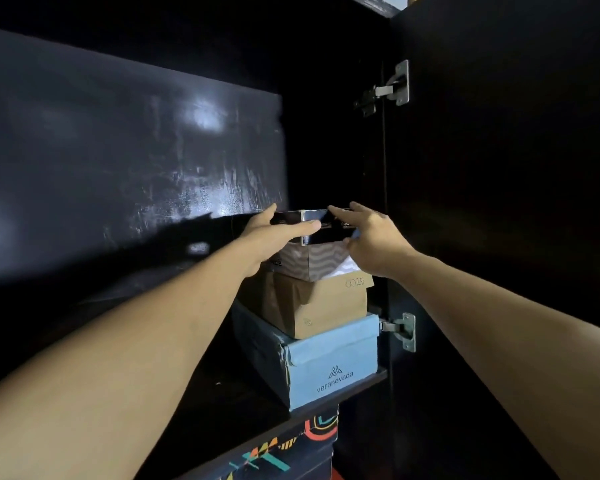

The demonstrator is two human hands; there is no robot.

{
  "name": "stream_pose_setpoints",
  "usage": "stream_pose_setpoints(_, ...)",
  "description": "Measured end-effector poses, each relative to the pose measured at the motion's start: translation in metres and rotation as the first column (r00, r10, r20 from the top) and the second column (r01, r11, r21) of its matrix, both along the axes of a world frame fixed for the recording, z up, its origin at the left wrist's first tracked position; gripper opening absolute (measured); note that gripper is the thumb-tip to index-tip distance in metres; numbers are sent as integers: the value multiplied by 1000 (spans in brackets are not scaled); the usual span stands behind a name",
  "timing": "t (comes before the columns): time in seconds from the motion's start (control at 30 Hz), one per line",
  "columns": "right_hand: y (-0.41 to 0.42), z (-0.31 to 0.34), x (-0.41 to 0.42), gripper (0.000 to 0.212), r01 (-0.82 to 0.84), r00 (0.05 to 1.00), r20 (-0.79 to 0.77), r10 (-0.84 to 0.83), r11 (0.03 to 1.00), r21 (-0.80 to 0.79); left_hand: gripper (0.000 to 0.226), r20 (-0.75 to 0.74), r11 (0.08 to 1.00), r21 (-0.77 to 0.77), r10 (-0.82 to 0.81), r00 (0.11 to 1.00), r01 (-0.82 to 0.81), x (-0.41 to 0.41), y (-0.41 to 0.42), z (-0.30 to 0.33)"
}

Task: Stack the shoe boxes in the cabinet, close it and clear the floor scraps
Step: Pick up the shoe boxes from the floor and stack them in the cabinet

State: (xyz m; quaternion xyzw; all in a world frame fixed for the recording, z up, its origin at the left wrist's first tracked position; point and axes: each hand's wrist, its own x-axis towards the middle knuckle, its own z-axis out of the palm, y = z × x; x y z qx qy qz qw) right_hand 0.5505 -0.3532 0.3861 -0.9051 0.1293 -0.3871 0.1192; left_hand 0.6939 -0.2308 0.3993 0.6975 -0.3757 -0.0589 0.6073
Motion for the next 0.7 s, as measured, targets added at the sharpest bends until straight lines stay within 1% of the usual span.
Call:
stream_pose_setpoints(0.13,-13,1,11,74,6,999,-49,-8,999,-44,101,-32,998,-66,-9,999,7,12,-4,0)
stream_pose_setpoints(0.23,-16,1,15,82,-11,996,-93,7,999,-42,92,-5,996,-89,9,1000,-9,14,-5,-1)
stream_pose_setpoints(0.4,-17,0,13,89,-44,986,-161,43,999,1,90,78,992,-99,83,994,-75,10,-10,-5)
stream_pose_setpoints(0.5,-17,-2,7,88,-35,980,-194,40,999,27,93,126,982,-89,180,976,-169,8,-13,-7)
stream_pose_setpoints(0.53,-18,-3,4,87,-26,981,-192,31,999,31,93,179,971,-69,236,955,-228,6,-13,-8)
stream_pose_setpoints(0.6,-17,-5,-7,81,11,981,-193,-4,999,39,91,329,931,-33,354,875,-365,-3,-12,-12)
stream_pose_setpoints(0.67,-17,-8,-25,73,51,981,-193,-37,996,67,89,467,886,-58,431,772,-459,-20,-11,-16)
stream_pose_setpoints(0.7,-17,-10,-35,68,70,980,-190,-51,993,90,86,512,868,-85,459,726,-489,-30,-9,-19)
